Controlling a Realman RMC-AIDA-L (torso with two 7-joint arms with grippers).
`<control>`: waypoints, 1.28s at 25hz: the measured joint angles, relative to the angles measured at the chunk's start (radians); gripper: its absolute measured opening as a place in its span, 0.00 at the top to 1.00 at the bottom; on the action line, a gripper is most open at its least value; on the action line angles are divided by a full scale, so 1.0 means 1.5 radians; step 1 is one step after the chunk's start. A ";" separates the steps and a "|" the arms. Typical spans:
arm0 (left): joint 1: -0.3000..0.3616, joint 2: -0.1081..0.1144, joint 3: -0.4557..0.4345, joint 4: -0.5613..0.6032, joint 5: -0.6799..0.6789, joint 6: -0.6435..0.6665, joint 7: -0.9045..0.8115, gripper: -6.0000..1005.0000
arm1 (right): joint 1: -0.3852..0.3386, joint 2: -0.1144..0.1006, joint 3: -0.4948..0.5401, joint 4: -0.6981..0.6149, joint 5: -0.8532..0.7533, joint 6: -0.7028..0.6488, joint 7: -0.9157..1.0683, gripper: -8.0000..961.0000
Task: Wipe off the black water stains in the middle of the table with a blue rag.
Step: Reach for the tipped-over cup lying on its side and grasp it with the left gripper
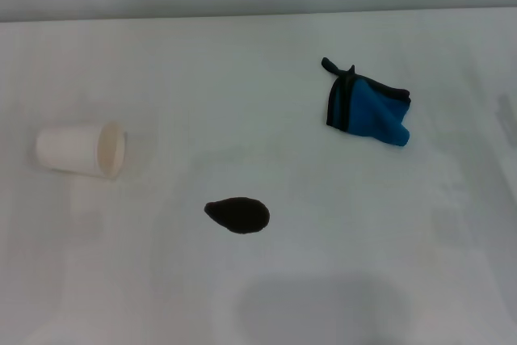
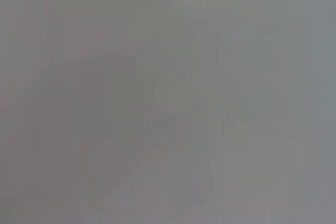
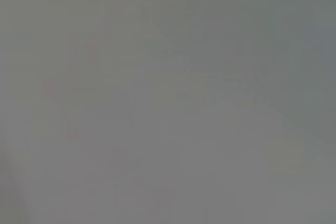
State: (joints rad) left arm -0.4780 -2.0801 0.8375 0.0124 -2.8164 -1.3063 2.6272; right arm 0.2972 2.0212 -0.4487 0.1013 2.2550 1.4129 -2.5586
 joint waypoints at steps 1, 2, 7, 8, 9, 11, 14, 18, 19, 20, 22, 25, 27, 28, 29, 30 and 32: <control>-0.001 0.000 0.000 -0.001 0.000 0.002 0.000 0.13 | 0.000 0.000 -0.001 0.000 0.000 -0.004 -0.001 0.12; -0.002 0.000 0.000 -0.001 0.000 0.005 0.000 0.13 | 0.001 0.000 -0.002 0.000 0.000 -0.010 -0.001 0.12; 0.001 0.000 0.000 -0.001 0.000 0.013 0.000 0.13 | 0.001 0.001 -0.004 0.000 -0.001 -0.026 -0.001 0.12; 0.002 0.000 0.000 -0.001 0.000 0.013 -0.001 0.13 | 0.001 0.001 -0.005 0.000 -0.001 -0.026 -0.001 0.12; 0.003 0.000 0.000 -0.001 0.000 0.013 -0.001 0.13 | 0.001 0.002 -0.005 0.001 -0.002 -0.027 -0.001 0.12; 0.003 0.000 0.000 -0.001 0.000 0.013 -0.002 0.13 | 0.001 0.002 -0.007 0.003 -0.002 -0.027 -0.001 0.12; 0.003 -0.001 0.000 -0.001 0.000 0.013 -0.002 0.13 | 0.001 0.002 -0.008 0.009 -0.002 -0.027 -0.001 0.12; 0.007 -0.001 0.002 -0.001 0.012 0.016 -0.002 0.13 | 0.001 0.001 -0.009 0.009 -0.002 -0.026 -0.001 0.12; 0.009 -0.001 0.002 -0.001 0.014 0.018 -0.002 0.13 | 0.001 0.000 -0.009 0.009 -0.002 -0.026 -0.001 0.12; 0.010 -0.001 0.002 -0.001 0.016 0.019 -0.002 0.13 | 0.001 0.000 -0.010 0.009 -0.002 -0.025 -0.001 0.12; 0.011 -0.001 0.002 -0.001 0.017 0.020 -0.002 0.13 | 0.001 0.000 -0.010 0.009 -0.002 -0.024 -0.001 0.12; 0.012 -0.001 0.002 -0.001 0.021 0.021 -0.002 0.13 | 0.001 -0.001 -0.011 0.009 -0.002 -0.023 -0.001 0.12; 0.012 -0.001 0.002 -0.001 0.033 0.022 -0.003 0.13 | 0.001 -0.001 -0.011 0.008 -0.003 -0.023 -0.005 0.12; 0.012 -0.001 0.002 0.000 0.045 0.022 -0.004 0.13 | 0.001 -0.001 -0.011 0.007 -0.003 -0.023 -0.009 0.12; 0.012 0.000 0.002 0.002 0.061 0.022 -0.008 0.13 | 0.001 -0.001 -0.011 0.007 -0.003 -0.022 -0.014 0.12; 0.011 0.001 0.002 0.005 0.078 0.022 -0.013 0.13 | 0.001 -0.001 -0.011 0.007 -0.003 -0.022 -0.018 0.12; 0.009 0.002 0.002 0.019 0.114 0.022 -0.030 0.13 | 0.001 -0.001 -0.011 0.006 -0.003 -0.020 -0.021 0.12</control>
State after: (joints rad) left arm -0.4640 -2.0764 0.8406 0.0413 -2.6454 -1.2734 2.5818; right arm 0.2993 2.0202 -0.4649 0.1097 2.2507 1.3823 -2.5900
